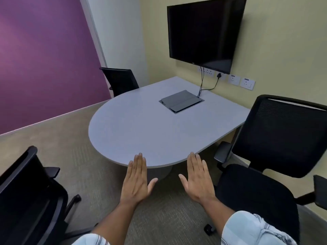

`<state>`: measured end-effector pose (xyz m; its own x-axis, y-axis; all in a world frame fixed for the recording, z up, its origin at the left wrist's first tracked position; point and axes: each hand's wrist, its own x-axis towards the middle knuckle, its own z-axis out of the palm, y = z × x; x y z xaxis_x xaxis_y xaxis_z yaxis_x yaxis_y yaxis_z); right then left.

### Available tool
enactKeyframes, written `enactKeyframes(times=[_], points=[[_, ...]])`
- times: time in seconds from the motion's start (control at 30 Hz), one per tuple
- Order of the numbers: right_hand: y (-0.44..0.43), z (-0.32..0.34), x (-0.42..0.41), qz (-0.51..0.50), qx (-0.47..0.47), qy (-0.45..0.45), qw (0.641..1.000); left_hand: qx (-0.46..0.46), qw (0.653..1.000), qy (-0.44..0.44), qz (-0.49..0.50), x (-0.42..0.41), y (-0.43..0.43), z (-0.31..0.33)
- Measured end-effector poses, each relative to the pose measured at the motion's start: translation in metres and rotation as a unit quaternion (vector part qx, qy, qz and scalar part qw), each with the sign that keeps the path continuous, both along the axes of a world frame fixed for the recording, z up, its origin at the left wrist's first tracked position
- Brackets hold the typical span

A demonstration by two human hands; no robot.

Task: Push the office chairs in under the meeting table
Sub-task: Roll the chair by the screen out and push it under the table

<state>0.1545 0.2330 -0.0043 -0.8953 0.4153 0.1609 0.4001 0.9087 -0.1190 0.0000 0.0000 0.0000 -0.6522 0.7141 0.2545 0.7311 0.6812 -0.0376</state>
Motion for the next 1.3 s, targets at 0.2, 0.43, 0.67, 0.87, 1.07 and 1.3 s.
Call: enactKeyframes(times=[0.2,0.43,0.67,0.87,1.07,1.3], points=[[0.008,-0.004,0.013,-0.051,0.011,-0.009,0.999,-0.012,0.999,-0.009,-0.048,-0.006,0.022,-0.010],[0.030,-0.011,0.042,-0.117,0.006,-0.018,0.993,-0.016,0.992,-0.011,-0.123,-0.007,0.064,-0.024],[0.078,-0.021,0.072,-0.178,0.013,-0.020,0.984,-0.018,0.985,-0.016,-0.172,-0.003,0.135,-0.028],[0.142,-0.024,0.090,-0.226,0.010,-0.021,0.974,-0.025,0.976,-0.014,-0.214,-0.003,0.210,-0.035],[0.204,-0.019,0.101,-0.268,0.006,-0.019,0.963,-0.014,0.967,-0.008,-0.253,-0.008,0.291,-0.032],[0.282,-0.008,0.115,-0.316,0.026,-0.014,0.948,0.007,0.955,-0.003,-0.295,-0.003,0.389,-0.025]])
